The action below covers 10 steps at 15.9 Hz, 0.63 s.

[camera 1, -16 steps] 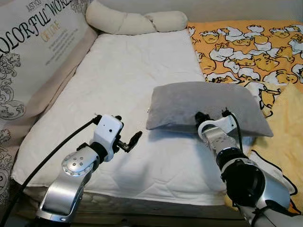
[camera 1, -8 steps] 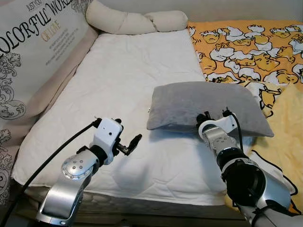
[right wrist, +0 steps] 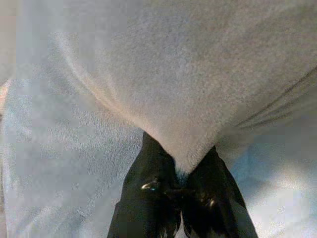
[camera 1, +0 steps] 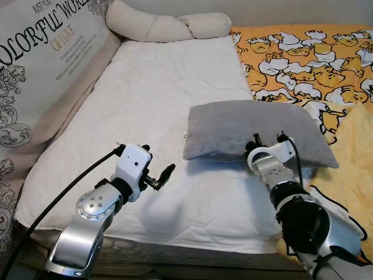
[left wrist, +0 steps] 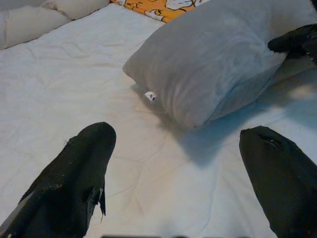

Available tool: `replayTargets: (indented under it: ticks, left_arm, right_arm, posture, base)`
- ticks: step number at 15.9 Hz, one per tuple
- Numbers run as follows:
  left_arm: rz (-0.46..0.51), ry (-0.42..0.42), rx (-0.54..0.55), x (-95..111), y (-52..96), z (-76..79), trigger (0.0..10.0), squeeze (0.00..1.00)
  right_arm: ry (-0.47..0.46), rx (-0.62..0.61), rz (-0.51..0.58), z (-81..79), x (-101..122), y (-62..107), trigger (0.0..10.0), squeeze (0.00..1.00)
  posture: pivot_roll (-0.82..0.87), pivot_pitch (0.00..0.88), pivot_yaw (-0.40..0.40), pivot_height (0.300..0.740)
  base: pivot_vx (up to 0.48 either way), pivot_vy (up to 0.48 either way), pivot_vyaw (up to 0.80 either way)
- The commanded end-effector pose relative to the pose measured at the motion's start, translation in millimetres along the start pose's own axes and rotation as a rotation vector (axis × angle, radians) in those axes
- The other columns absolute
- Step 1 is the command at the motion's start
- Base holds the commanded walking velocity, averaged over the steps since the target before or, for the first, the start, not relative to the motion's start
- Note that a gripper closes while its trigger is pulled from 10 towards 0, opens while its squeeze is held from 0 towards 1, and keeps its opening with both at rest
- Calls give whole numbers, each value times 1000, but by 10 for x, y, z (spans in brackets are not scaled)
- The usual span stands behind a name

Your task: Clean up the room

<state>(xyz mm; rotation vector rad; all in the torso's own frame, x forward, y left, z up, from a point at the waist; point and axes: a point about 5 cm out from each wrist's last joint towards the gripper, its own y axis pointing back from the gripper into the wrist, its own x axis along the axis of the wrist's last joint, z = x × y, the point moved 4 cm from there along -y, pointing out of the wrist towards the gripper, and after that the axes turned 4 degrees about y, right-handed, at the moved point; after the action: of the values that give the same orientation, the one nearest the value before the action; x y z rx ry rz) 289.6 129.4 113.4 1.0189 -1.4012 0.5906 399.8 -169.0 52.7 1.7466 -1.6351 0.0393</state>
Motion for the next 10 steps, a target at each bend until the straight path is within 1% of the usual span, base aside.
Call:
replayTargets:
  ticks: [1,3,5,6,7,8,9,10]
  left_arm:
    - [-6,-4,50,-18,54,-152,10000,0]
    - [-5,2,71,-18,88,-232,10000,0]
    - [-3,5,105,-14,127,-329,10000,0]
    - [-1,8,122,-11,147,-373,10000,0]
    - [-1,9,129,-11,155,-391,10000,0]
    - [0,12,151,-13,178,-455,10000,0]
    - [-1,10,174,-19,205,-521,10000,0]
    - [-1,8,191,-18,224,-566,10000,0]
  right_arm:
    - [30,34,48,-151,180,-7,0,0]
    - [61,60,64,-236,246,-6,0,0]
    - [149,154,55,-480,245,5,0,0]
    - [202,211,47,-633,230,19,0,0]
    - [223,231,45,-689,226,25,0,0]
    - [299,306,42,-899,214,56,0,0]
    - [373,407,32,-1167,170,113,0,0]
    - [418,492,15,-1372,114,172,0,0]
  posture:
    - [74,0,67,740]
    - [72,0,62,740]
    - [74,0,56,740]
    - [73,0,56,740]
    - [73,0,56,740]
    - [70,0,51,740]
    - [73,0,47,740]
    - [76,0,43,740]
  base:
    - [0,0,0]
    - [0,0,0]
    - [0,0,0]
    - [0,0,0]
    - [0,0,0]
    - [0,0,0]
    - [0,0,0]
    - [0,0,0]
